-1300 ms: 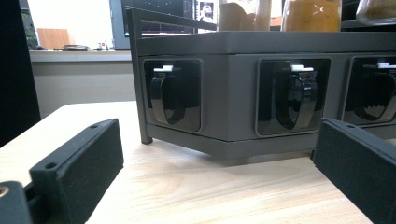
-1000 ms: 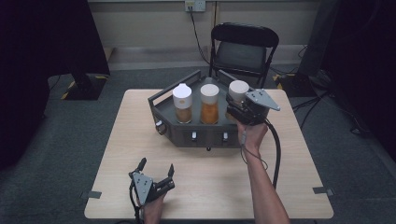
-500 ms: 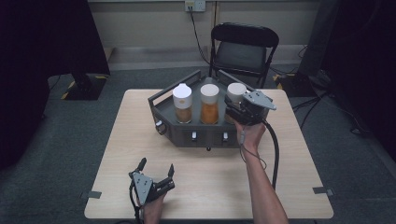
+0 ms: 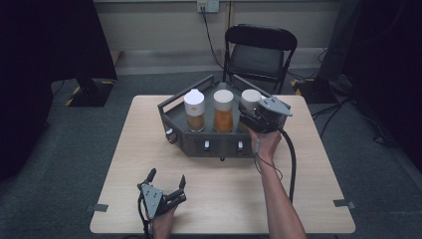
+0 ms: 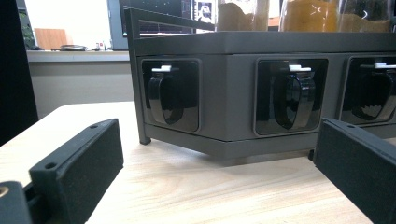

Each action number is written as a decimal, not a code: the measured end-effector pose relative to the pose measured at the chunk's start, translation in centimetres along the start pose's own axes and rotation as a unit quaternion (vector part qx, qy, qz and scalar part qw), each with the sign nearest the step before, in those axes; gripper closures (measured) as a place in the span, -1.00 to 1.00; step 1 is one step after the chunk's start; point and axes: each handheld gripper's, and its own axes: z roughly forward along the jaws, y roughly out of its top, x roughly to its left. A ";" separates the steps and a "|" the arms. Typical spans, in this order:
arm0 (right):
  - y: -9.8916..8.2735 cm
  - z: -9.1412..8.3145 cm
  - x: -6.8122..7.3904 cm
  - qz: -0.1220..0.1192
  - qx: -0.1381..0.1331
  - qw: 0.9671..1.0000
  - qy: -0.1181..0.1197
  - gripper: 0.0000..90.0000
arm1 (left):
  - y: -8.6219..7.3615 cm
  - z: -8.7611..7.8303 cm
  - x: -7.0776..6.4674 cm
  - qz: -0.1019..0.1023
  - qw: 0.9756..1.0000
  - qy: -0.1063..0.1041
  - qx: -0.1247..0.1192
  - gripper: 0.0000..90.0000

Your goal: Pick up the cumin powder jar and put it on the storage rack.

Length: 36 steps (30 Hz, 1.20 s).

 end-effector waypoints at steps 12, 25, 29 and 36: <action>0.1 -0.3 -0.2 0.001 0.003 1.000 -0.002 -0.25 | 0.0 0.0 0.0 0.000 1.000 0.000 0.000 -0.98; -0.1 -0.3 0.2 -0.001 -0.005 1.000 -0.009 -0.31 | 0.0 0.0 0.0 0.000 1.000 0.000 0.000 -0.98; -0.2 -0.4 0.3 -0.003 -0.009 1.000 -0.011 -0.43 | 0.0 0.0 0.0 0.000 1.000 0.000 0.000 -0.98; -0.8 -0.4 0.6 -0.006 -0.027 0.999 -0.020 -0.80 | 0.0 0.0 0.0 0.000 1.000 0.000 0.000 -0.98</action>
